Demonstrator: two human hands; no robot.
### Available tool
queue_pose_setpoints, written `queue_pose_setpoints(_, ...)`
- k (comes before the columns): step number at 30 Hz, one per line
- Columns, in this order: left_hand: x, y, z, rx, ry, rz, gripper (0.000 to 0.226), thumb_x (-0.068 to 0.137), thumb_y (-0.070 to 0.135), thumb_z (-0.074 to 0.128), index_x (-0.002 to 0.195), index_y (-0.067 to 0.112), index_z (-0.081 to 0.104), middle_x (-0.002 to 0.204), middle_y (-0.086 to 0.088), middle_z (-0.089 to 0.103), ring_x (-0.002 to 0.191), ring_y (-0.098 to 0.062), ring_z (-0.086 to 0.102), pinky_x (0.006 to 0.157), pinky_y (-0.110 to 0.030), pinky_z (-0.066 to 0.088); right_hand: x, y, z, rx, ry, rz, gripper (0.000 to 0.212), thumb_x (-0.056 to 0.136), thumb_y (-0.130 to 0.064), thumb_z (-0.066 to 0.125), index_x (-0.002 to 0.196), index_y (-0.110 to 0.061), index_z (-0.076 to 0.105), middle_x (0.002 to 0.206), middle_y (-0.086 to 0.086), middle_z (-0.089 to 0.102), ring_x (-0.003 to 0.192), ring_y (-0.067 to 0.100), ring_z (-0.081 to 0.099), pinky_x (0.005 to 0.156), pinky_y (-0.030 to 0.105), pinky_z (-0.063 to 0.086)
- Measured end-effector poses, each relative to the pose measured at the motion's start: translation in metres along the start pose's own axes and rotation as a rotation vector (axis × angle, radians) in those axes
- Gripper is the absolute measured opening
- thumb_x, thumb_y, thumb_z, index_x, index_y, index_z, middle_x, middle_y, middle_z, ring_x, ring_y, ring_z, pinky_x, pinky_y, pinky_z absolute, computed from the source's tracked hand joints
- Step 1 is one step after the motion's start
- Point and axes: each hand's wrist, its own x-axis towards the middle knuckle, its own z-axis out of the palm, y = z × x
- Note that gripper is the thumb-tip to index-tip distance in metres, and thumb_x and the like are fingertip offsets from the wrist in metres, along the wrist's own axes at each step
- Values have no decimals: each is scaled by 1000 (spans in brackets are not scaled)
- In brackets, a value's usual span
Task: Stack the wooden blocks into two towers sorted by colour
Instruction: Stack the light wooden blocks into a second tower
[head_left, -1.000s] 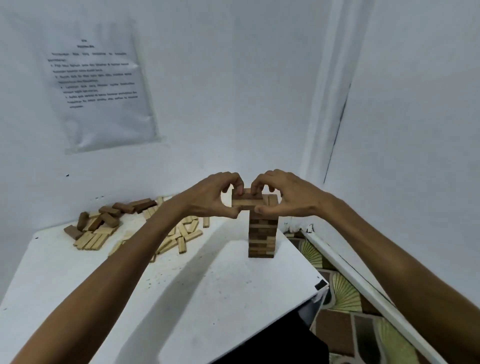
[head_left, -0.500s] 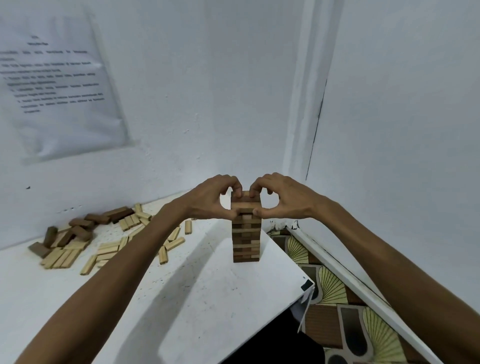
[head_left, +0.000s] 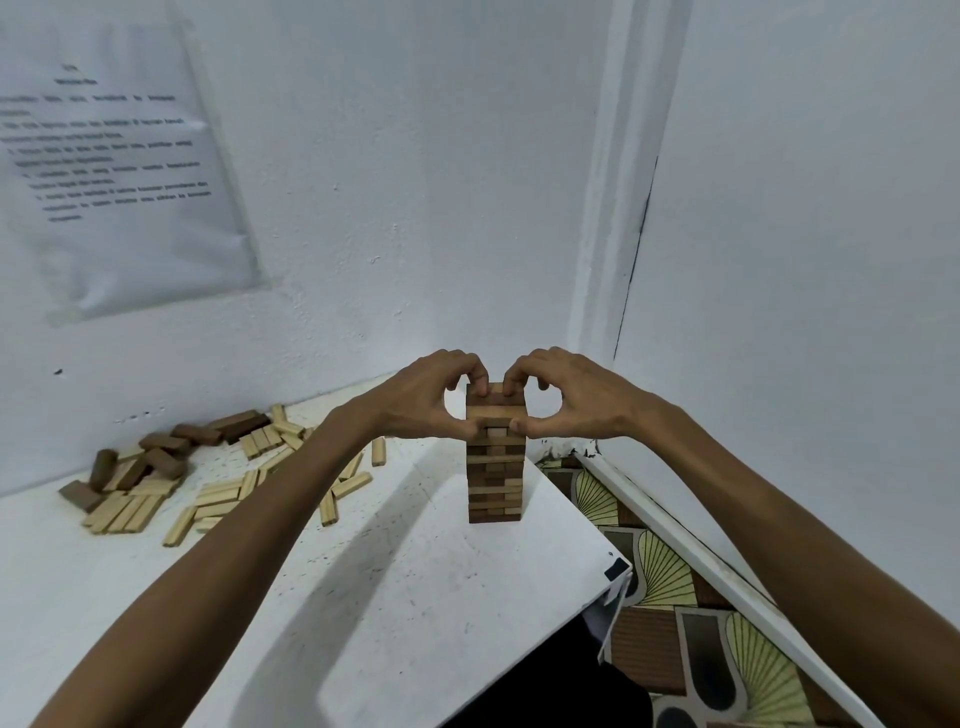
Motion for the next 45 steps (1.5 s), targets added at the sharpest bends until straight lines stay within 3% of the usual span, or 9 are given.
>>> queue_pose_setpoints(10, 0, 3, -1, -2, -22, -16, 47, 65, 53, 69, 105, 33, 57, 105, 15, 58, 98, -8, 49, 86, -38, 48, -1, 4, 2, 23, -1, 10, 43, 81, -65, 63, 118, -45, 53, 115, -20, 56, 104, 2, 49, 88, 32, 45)
queue_pose_setpoints(23, 0, -5, 2, -54, -14, -11, 41, 72, 40, 76, 107, 31, 58, 109, 13, 60, 95, -10, 50, 81, -30, 44, -3, 3, 3, 30, -1, 16, 49, 79, -69, 61, 119, -42, 54, 118, -16, 58, 104, 9, 53, 87, 29, 45)
queue_pose_setpoints(27, -2, -4, 3, -85, -16, -18, 43, 72, 43, 75, 110, 32, 57, 113, 17, 60, 98, -9, 52, 83, -35, 48, -3, 5, 4, 45, 6, 13, 42, 87, -56, 71, 121, -39, 54, 119, -15, 58, 104, 11, 55, 81, 27, 42)
queue_pose_setpoints(30, -5, -3, 3, -113, -5, -36, 53, 73, 53, 74, 117, 31, 54, 117, 20, 59, 104, -7, 54, 88, -40, 50, -4, 5, 6, 61, 7, 30, 50, 86, -59, 73, 125, -39, 49, 123, -18, 57, 107, 9, 55, 78, 25, 42)
queue_pose_setpoints(34, -12, -1, 10, -285, 75, -107, 71, 84, 72, 57, 141, 29, 46, 138, 16, 59, 125, -4, 56, 107, -39, 47, -8, 2, 13, 185, 76, 140, 77, 80, -81, 59, 142, -42, 37, 139, -13, 54, 120, 10, 55, 91, 30, 50)
queue_pose_setpoints(37, -16, 6, 20, -451, 144, -228, 88, 84, 86, 38, 151, 30, 40, 152, 8, 52, 140, -10, 48, 120, -49, 35, -11, -5, 23, 383, 205, 241, 67, 98, -72, 41, 152, -32, 37, 150, -3, 53, 134, 14, 51, 106, 35, 43)
queue_pose_setpoints(40, -19, 12, 31, -535, 213, -293, 100, 80, 90, 26, 155, 25, 38, 155, 6, 49, 142, -13, 46, 123, -50, 31, -13, -14, 31, 452, 289, 295, 58, 106, -59, 33, 153, -27, 42, 153, -2, 51, 139, 15, 47, 108, 32, 35)
queue_pose_setpoints(45, -31, 5, 40, -531, 241, -327, 95, 81, 94, 33, 152, 32, 41, 154, 12, 49, 141, -9, 46, 122, -49, 33, -7, -18, 31, 376, 312, 252, 57, 104, -62, 41, 149, -28, 46, 146, -6, 57, 134, 13, 53, 108, 37, 44)
